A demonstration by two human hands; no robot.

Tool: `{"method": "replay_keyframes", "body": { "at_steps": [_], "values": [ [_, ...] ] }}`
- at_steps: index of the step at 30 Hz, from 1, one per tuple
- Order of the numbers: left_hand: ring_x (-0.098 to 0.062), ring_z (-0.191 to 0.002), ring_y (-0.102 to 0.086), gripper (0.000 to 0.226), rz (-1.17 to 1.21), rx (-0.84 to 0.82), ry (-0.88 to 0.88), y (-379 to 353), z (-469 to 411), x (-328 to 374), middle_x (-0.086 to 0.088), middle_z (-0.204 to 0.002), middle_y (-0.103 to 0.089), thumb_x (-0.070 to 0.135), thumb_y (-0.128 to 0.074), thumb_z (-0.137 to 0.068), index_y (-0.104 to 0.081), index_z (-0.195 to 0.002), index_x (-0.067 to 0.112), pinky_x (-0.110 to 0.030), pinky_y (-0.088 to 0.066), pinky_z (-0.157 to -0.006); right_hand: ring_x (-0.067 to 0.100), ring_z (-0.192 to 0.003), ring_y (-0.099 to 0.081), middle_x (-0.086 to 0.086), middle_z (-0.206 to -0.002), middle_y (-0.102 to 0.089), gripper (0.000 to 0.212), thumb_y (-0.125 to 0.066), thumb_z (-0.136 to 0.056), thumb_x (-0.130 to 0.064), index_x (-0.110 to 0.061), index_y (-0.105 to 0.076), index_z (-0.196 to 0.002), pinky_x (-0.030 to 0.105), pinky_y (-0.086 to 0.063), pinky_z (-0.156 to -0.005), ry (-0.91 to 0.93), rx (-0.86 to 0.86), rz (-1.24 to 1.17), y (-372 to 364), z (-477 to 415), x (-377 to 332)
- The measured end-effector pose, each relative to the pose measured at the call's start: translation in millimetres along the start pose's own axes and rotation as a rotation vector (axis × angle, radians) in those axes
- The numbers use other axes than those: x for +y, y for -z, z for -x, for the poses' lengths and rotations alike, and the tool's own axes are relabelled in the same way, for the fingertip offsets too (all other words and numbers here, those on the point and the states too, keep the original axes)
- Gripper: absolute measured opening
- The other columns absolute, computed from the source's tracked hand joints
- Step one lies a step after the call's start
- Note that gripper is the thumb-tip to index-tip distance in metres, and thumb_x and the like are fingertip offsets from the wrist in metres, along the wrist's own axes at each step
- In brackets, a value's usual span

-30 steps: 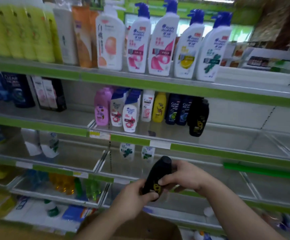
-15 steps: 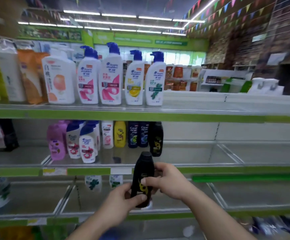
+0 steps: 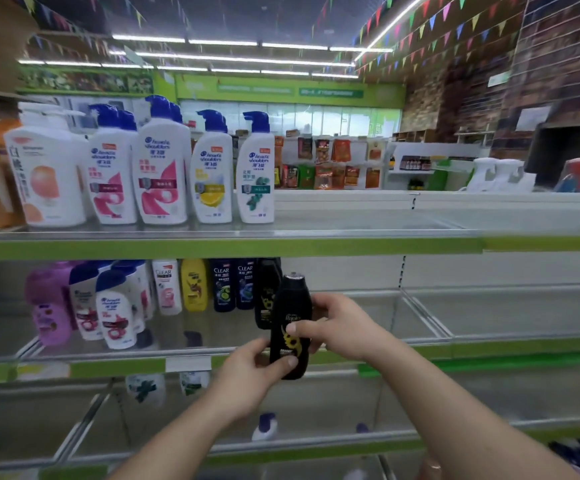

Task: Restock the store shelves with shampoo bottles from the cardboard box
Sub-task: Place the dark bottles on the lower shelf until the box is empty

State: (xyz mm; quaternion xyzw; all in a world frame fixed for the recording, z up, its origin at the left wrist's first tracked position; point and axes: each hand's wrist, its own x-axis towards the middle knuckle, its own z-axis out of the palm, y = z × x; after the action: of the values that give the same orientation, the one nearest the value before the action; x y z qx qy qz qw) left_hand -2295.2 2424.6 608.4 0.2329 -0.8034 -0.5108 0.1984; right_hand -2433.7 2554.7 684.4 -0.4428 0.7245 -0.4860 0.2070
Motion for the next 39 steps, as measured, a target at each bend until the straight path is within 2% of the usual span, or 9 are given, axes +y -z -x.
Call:
{"method": "replay_keyframes", "body": {
  "at_steps": [10,15,19,22,24,27,32,36,39],
  "values": [
    [0.0,-0.1,-0.059,0.057,-0.092,0.105,-0.006,-35,-44,25,0.021,-0.124,-0.059,0.044,-0.07,-0.087,-0.048,-0.139,0.046,-0.018,-0.047,-0.071,0.014,-0.059,-0.069,0.004,-0.088,-0.075,0.03,-0.079,-0.084,-0.024,-0.015,-0.064,-0.109,0.016,-0.044,-0.044,-0.089,0.06,0.112,59,-61,45],
    [-0.002,-0.103,-0.059,0.056,-0.218,0.114,-0.018,-44,-55,18,0.024,-0.128,-0.054,0.045,-0.067,-0.085,-0.046,-0.137,0.053,-0.027,-0.054,-0.086,0.018,-0.061,-0.074,0.004,-0.086,-0.076,0.033,-0.08,-0.081,-0.027,-0.015,-0.063,-0.107,0.02,-0.046,-0.044,-0.106,0.094,0.177,72,-106,65],
    [0.003,-0.106,-0.056,0.054,-0.258,0.159,0.005,-44,-63,10,0.027,-0.128,-0.054,0.048,-0.066,-0.084,-0.048,-0.136,0.052,-0.02,-0.048,-0.083,0.022,-0.059,-0.072,0.003,-0.084,-0.076,0.031,-0.083,-0.077,-0.022,-0.018,-0.066,-0.102,0.033,-0.06,-0.064,-0.129,0.173,0.122,71,-142,76],
    [0.001,-0.111,-0.053,0.054,-0.293,0.201,0.022,-40,-68,6,0.029,-0.127,-0.054,0.048,-0.067,-0.084,-0.05,-0.136,0.048,-0.022,-0.044,-0.09,0.021,-0.07,-0.074,-0.001,-0.074,-0.074,0.017,-0.079,-0.082,-0.034,-0.02,-0.069,-0.083,0.027,-0.052,-0.062,-0.186,0.139,0.234,66,-167,82],
    [-0.001,-0.114,-0.053,0.055,-0.309,0.222,0.035,-37,-70,3,0.028,-0.125,-0.055,0.048,-0.067,-0.083,-0.05,-0.136,0.048,-0.024,-0.042,-0.092,0.021,-0.083,-0.072,0.002,-0.076,-0.075,0.033,-0.07,-0.087,-0.048,-0.016,-0.073,-0.079,0.028,-0.049,-0.069,-0.215,0.095,0.387,65,-181,85],
    [0.0,-0.113,-0.052,0.053,-0.316,0.253,0.058,-35,-74,0,0.029,-0.115,-0.052,0.047,-0.068,-0.084,-0.051,-0.134,0.049,-0.023,-0.042,-0.091,0.024,-0.102,-0.068,0.007,-0.098,-0.077,0.045,-0.058,-0.092,-0.055,-0.015,-0.076,-0.102,0.032,-0.05,-0.094,-0.232,0.051,0.45,64,-199,92],
    [0.002,-0.114,-0.051,0.049,-0.308,0.274,0.077,-37,-79,-4,0.028,-0.117,-0.051,0.044,-0.068,-0.087,-0.052,-0.133,0.047,-0.022,-0.04,-0.093,0.027,-0.121,-0.061,0.01,-0.119,-0.071,0.052,-0.052,-0.095,-0.058,-0.014,-0.072,-0.114,0.034,-0.041,-0.108,-0.27,-0.004,0.375,60,-225,107],
    [0.002,-0.114,-0.051,0.047,-0.324,0.288,0.085,-40,-82,-8,0.027,-0.123,-0.053,0.043,-0.067,-0.087,-0.054,-0.132,0.046,-0.022,-0.041,-0.094,0.018,-0.103,-0.059,-0.007,-0.083,-0.066,0.045,-0.044,-0.097,-0.058,-0.025,-0.06,-0.071,0.022,-0.036,-0.079,-0.306,0.009,0.407,55,-237,108],
    [0.003,-0.113,-0.051,0.045,-0.316,0.297,0.094,-39,-84,-12,0.027,-0.123,-0.054,0.043,-0.067,-0.087,-0.055,-0.13,0.046,-0.021,-0.04,-0.092,0.018,-0.09,-0.053,-0.009,-0.071,-0.056,0.049,-0.041,-0.099,-0.057,-0.023,-0.052,-0.064,0.025,-0.032,-0.076,-0.307,0.003,0.427,50,-245,108]
  ]
}}
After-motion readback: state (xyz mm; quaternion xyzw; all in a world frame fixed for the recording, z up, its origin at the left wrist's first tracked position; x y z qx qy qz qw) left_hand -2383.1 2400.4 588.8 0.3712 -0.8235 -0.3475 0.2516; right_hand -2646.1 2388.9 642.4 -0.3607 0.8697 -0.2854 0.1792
